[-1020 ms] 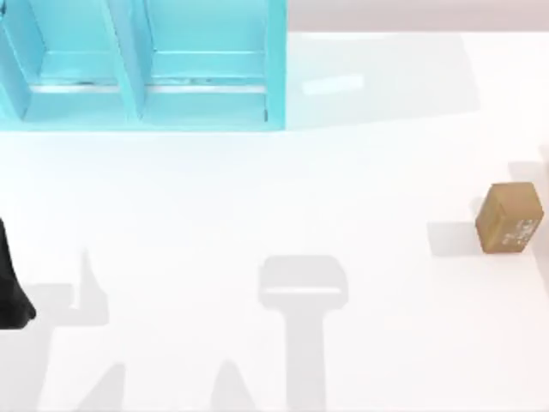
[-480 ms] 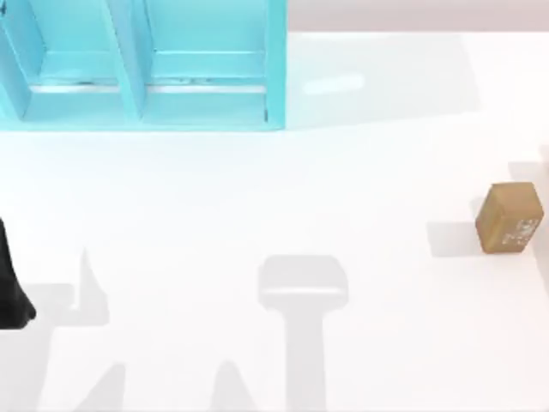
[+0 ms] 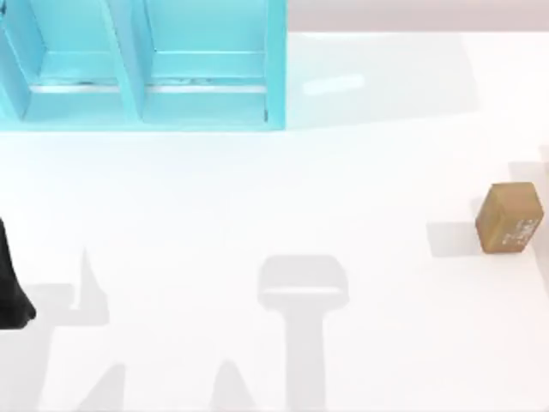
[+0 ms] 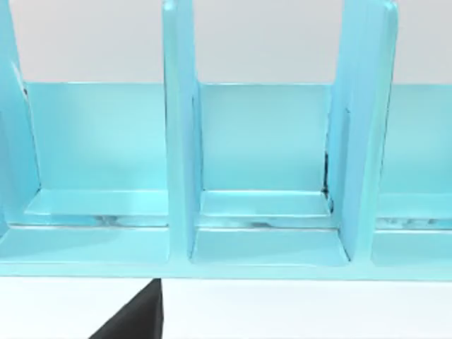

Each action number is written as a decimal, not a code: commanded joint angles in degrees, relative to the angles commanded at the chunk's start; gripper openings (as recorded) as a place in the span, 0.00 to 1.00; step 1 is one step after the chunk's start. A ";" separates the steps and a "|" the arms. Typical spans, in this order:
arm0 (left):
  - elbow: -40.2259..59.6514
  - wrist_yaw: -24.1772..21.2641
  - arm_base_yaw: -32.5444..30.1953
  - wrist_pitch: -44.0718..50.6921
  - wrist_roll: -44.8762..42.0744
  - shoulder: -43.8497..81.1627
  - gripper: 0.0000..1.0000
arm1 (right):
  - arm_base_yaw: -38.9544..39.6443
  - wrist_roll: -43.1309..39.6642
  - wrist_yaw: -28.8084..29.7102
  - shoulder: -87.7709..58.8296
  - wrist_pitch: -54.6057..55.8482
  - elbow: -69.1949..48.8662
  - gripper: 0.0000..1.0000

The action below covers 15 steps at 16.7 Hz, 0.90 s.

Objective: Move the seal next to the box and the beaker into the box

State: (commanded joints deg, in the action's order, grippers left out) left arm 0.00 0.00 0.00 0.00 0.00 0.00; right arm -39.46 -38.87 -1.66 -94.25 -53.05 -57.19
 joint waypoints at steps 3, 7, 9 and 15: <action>0.00 0.00 0.00 0.00 0.00 0.00 1.00 | 0.00 0.00 0.00 0.00 0.00 0.00 0.53; 0.00 0.00 0.00 0.00 0.00 0.00 1.00 | 0.00 0.00 0.00 0.00 0.00 0.00 0.83; 0.00 0.00 0.00 0.00 0.00 0.00 1.00 | 0.00 0.00 0.00 0.00 0.00 0.00 0.98; 0.00 0.00 0.00 0.00 0.00 0.00 1.00 | 0.00 0.00 0.00 0.00 0.00 0.00 1.00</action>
State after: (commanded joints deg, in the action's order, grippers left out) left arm 0.00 0.00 0.00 0.00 0.00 0.00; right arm -39.46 -38.87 -1.66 -94.25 -53.05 -57.19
